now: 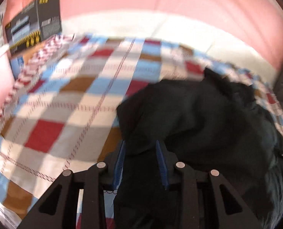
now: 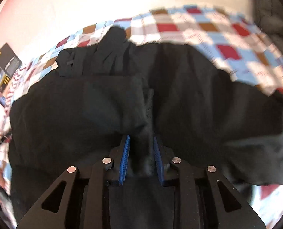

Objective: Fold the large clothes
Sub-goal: 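Lay the sleeve flat on the jacket body and open the left tool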

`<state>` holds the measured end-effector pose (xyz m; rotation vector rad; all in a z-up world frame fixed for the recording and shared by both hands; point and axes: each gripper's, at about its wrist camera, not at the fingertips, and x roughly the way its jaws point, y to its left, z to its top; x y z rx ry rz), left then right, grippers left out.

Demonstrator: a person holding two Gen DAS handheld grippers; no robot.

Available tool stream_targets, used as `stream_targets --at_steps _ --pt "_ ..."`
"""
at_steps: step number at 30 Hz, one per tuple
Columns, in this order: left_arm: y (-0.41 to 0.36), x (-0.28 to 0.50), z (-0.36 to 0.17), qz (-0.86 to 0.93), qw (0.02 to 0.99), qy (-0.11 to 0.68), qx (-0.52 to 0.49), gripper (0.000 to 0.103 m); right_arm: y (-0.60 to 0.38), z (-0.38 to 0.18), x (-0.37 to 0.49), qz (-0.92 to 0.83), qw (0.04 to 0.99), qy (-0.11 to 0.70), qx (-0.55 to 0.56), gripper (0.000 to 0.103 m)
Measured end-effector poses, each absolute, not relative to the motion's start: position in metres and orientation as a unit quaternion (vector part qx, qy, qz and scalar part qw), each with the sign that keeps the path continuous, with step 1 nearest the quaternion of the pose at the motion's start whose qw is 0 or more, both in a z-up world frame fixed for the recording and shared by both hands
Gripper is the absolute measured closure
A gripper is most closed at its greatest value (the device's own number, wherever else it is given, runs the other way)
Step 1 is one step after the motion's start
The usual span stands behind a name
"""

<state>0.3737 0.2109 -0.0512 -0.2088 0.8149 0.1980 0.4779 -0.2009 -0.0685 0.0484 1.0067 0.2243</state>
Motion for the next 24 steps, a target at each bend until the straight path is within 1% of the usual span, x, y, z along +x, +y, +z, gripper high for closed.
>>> stream_targets --at_steps 2,4,6,7,9,14,15,17,18,19,20,21,22,24 --pt "0.199 0.374 -0.042 0.073 0.914 0.387 -0.092 0.068 -0.200 -0.052 0.472 0.115 0.886 0.449 0.027 0.077" --pt "0.181 0.381 -0.047 0.059 0.914 0.396 -0.068 0.068 -0.192 -0.044 0.472 0.134 0.889 0.436 0.047 0.077" --pt "0.169 0.389 -0.066 0.049 0.903 0.423 -0.060 0.067 -0.181 -0.056 0.477 0.145 0.879 0.453 0.040 0.077" --pt "0.167 0.393 -0.078 0.048 0.896 0.436 -0.062 0.067 -0.174 -0.071 0.480 0.139 0.872 0.469 0.020 0.077" --pt "0.164 0.394 -0.092 0.051 0.897 0.436 -0.061 0.067 -0.173 -0.093 0.484 0.142 0.863 0.484 0.015 0.077" --pt "0.157 0.394 -0.085 0.070 0.887 0.453 -0.054 0.067 -0.178 -0.091 0.484 0.139 0.862 0.487 0.022 0.077" --pt "0.155 0.390 -0.079 0.073 0.885 0.457 -0.057 0.068 -0.179 -0.085 0.482 0.133 0.861 0.491 0.025 0.075" --pt "0.146 0.371 -0.061 0.071 0.889 0.447 -0.067 0.068 -0.185 -0.066 0.464 0.133 0.863 0.486 0.040 0.075" --pt "0.141 0.359 -0.052 0.070 0.893 0.439 -0.067 0.069 -0.188 -0.058 0.455 0.140 0.865 0.480 0.045 0.072" --pt "0.134 0.342 -0.042 0.062 0.899 0.429 -0.066 0.069 -0.194 -0.048 0.437 0.147 0.869 0.470 0.050 0.062" --pt "0.126 0.326 -0.034 0.053 0.903 0.420 -0.067 0.068 -0.198 -0.042 0.424 0.150 0.872 0.463 0.049 0.055" --pt "0.120 0.311 -0.028 0.046 0.906 0.415 -0.068 0.068 -0.204 -0.037 0.409 0.152 0.875 0.458 0.050 0.045" --pt "0.112 0.295 -0.023 0.038 0.907 0.413 -0.068 0.068 -0.211 -0.032 0.394 0.152 0.877 0.454 0.052 0.043" --pt "0.097 0.263 -0.017 0.024 0.907 0.415 -0.073 0.068 -0.229 -0.024 0.360 0.149 0.879 0.449 0.059 0.043"
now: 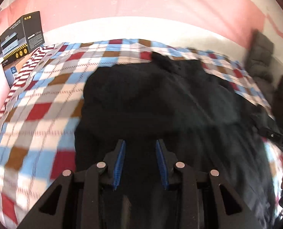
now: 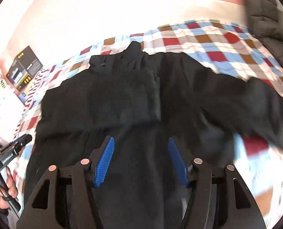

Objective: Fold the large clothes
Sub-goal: 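Lay the sleeve flat on the jacket body and open the left tool, then grasp the other jacket sleeve with the right tool and lift it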

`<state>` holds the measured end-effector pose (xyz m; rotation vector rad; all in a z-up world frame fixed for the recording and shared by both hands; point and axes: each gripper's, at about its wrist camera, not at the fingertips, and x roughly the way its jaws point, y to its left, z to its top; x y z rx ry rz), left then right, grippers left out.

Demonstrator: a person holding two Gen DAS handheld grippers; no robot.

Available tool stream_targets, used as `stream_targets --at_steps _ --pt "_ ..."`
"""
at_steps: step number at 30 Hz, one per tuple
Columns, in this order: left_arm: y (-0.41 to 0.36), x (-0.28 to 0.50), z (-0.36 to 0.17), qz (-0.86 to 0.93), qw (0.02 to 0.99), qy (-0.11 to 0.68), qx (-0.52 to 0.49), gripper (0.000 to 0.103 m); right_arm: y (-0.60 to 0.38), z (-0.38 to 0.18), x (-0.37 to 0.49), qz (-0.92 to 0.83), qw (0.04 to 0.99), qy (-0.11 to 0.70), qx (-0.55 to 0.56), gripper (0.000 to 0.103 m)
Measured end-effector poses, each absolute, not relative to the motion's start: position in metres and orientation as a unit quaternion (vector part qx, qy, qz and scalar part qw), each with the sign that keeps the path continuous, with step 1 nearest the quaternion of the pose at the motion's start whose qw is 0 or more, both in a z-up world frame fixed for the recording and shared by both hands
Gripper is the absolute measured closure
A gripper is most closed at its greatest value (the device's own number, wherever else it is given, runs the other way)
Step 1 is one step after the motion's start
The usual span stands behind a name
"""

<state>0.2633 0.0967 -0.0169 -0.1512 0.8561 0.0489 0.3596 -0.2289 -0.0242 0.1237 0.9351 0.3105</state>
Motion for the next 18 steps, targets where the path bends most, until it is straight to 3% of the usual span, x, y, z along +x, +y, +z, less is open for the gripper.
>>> stream_targets --at_steps 5,8,18 --pt "0.061 0.208 -0.013 0.000 0.896 0.436 -0.078 0.068 -0.265 -0.014 0.291 0.130 0.886 0.441 0.064 0.043" --pt "0.039 0.190 -0.011 -0.018 0.891 0.447 -0.073 0.068 -0.286 -0.012 0.266 0.119 0.885 0.444 0.076 0.037" --pt "-0.025 0.204 -0.003 -0.057 0.891 0.449 -0.042 0.068 -0.378 -0.025 0.266 0.057 0.879 0.443 0.166 0.030"
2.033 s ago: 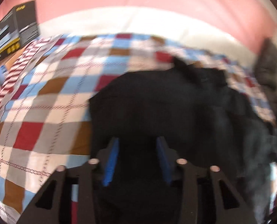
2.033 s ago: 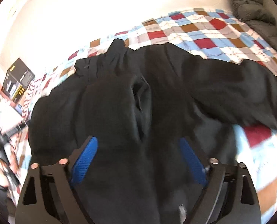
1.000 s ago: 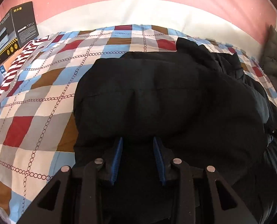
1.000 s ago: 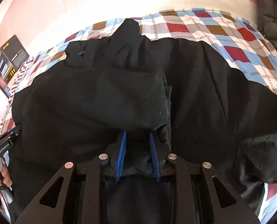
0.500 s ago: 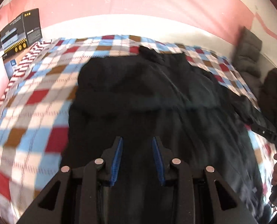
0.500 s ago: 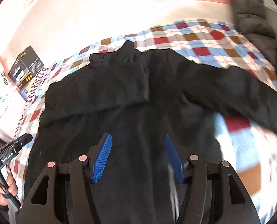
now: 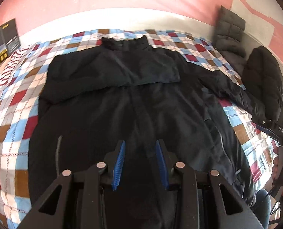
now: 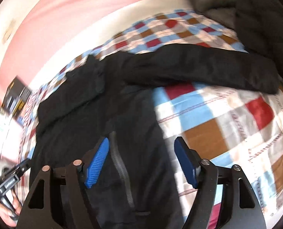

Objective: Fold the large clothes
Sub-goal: 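Grasp the other jacket sleeve with the right tool and lift it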

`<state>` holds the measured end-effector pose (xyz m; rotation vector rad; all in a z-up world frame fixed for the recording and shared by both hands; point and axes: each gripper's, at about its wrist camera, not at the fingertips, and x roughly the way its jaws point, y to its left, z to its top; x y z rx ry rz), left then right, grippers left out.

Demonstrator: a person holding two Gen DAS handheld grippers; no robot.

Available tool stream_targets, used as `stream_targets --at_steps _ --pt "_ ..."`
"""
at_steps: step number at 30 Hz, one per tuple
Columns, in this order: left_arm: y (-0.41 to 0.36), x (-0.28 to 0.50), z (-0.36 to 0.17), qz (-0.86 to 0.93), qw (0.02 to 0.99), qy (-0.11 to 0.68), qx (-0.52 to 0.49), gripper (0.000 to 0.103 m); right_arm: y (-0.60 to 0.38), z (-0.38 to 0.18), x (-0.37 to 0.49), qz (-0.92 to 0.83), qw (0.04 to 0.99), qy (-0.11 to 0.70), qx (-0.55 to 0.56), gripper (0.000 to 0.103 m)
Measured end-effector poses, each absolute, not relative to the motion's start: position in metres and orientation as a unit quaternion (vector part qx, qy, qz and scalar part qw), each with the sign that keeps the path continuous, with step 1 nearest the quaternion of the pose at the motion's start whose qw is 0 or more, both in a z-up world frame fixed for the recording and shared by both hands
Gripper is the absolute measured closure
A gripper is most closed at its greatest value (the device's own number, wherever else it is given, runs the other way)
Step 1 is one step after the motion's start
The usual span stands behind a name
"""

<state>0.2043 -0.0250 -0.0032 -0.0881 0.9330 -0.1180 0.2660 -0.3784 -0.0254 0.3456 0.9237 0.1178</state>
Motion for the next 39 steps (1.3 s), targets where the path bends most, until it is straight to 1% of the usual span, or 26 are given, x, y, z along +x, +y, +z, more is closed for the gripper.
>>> stream_targets --at_steps 12,21,30,35,36,37,38,39 --pt "-0.066 0.252 -0.023 -0.077 0.882 0.464 -0.020 0.068 -0.527 -0.074 0.303 -0.080 0.850 0.430 0.294 0.029" --pt "-0.059 0.268 -0.042 -0.061 0.876 0.478 -0.017 0.068 -0.599 -0.104 0.323 -0.121 0.813 0.390 0.414 0.029" --pt "-0.052 0.280 -0.056 -0.048 0.871 0.489 -0.017 0.068 -0.617 -0.112 0.344 -0.143 0.811 0.362 0.438 0.028" --pt "-0.050 0.281 -0.063 -0.049 0.869 0.491 -0.020 0.068 -0.621 -0.107 0.356 -0.173 0.808 0.369 0.427 0.029" --pt "-0.049 0.281 -0.063 -0.051 0.869 0.492 -0.023 0.068 -0.622 -0.105 0.358 -0.180 0.807 0.369 0.424 0.038" --pt "-0.048 0.281 -0.063 -0.052 0.868 0.492 -0.026 0.068 -0.623 -0.103 0.360 -0.186 0.808 0.370 0.419 0.053" --pt "-0.046 0.281 -0.063 -0.052 0.869 0.492 -0.028 0.068 -0.623 -0.098 0.362 -0.190 0.811 0.369 0.413 0.058" --pt "-0.044 0.280 -0.062 -0.051 0.869 0.491 -0.029 0.068 -0.623 -0.092 0.362 -0.190 0.814 0.365 0.409 0.067"
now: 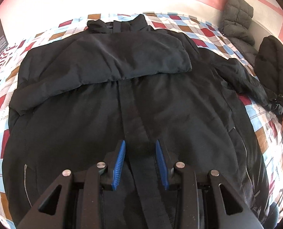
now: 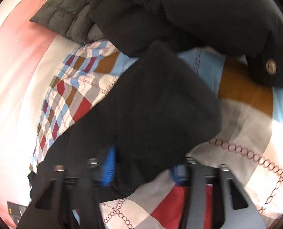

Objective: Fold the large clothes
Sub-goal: 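Grasp the other jacket sleeve with the right tool and lift it, then fold the held sleeve across the jacket body and open the right tool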

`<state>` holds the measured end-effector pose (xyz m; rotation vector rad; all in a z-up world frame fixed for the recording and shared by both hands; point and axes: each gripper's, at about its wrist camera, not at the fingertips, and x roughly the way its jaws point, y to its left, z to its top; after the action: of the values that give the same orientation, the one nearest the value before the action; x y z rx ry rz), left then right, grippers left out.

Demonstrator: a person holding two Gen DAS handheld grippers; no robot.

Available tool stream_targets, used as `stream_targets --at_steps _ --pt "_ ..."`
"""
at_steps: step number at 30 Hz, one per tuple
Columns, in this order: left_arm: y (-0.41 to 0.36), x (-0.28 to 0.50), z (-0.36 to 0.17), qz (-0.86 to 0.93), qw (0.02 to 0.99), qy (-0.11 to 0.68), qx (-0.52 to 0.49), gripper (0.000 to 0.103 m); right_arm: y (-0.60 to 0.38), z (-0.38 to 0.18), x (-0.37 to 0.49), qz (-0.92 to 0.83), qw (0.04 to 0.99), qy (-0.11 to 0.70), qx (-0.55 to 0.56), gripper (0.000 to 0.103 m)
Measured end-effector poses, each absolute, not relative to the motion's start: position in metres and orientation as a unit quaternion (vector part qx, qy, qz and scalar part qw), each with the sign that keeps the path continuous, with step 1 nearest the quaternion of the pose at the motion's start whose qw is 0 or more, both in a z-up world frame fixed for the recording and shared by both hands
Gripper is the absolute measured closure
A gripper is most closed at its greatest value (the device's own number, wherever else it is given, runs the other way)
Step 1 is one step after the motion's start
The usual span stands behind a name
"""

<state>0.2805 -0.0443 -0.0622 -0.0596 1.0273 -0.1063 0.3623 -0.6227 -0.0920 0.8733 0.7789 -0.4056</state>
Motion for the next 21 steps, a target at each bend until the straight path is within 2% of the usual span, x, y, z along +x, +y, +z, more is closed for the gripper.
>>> stream_targets --at_steps 1,4,10,16,21 --pt "-0.042 0.280 -0.061 -0.049 0.870 0.490 -0.029 0.068 -0.622 -0.084 0.363 -0.188 0.819 0.360 0.405 0.073" --pt "-0.033 0.280 -0.059 -0.044 0.872 0.487 -0.038 0.068 -0.612 -0.053 0.366 -0.174 0.843 0.343 0.377 0.077" --pt "-0.017 0.283 -0.053 -0.035 0.875 0.481 -0.051 0.068 -0.577 0.023 0.375 -0.116 0.888 0.304 0.325 0.078" --pt "-0.008 0.291 -0.044 -0.034 0.879 0.473 -0.041 0.068 -0.503 0.092 0.392 -0.029 0.924 0.281 0.258 0.079" --pt "0.005 0.308 -0.034 -0.032 0.883 0.467 -0.036 0.068 -0.436 0.120 0.404 0.032 0.935 0.286 0.209 0.079"
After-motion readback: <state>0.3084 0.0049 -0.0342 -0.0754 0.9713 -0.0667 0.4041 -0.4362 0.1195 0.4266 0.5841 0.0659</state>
